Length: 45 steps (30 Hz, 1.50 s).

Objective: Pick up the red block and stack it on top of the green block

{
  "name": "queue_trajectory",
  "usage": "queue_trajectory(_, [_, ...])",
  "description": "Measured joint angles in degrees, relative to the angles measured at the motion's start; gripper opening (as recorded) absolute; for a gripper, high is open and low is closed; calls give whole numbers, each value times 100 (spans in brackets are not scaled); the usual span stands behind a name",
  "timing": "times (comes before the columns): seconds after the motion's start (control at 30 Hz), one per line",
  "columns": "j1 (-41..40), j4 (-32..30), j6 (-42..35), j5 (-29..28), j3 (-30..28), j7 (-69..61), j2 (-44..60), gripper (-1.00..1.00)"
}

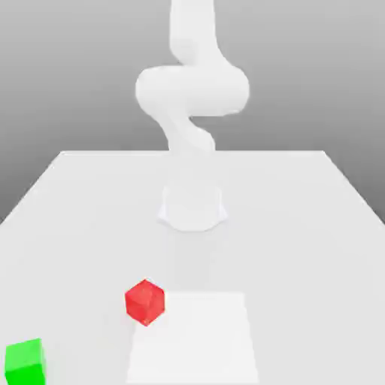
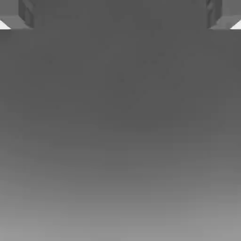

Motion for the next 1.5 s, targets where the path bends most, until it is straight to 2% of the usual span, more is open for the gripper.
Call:
queue_trajectory(0.4, [-984, -1739, 1612, -289, 179, 1627, 2488, 0])
queue_trajectory(0.57, [-1206, -2531, 2381, -71, 38, 2126, 3658, 0])
queue_trajectory(0.63, [-1235, -2662, 2698, 53, 12, 2174, 4076, 0])
queue_trajectory(0.83, [-1225, -2551, 3744, 14, -30, 2248, 5312, 0])
queue_trajectory(0.87, [-1216, -2537, 3839, 3, -42, 2255, 5423, -100])
queue_trajectory(1.1, [-1228, -2539, 3827, -13, -31, 2271, 5403, -100])
queue_trajectory(1.33, [-1228, -2698, 2719, 94, -13, 2183, 4136, -100])
queue_trajectory(1.5, [-1406, -1841, 2145, 484, -210, 1543, 4432, -100])
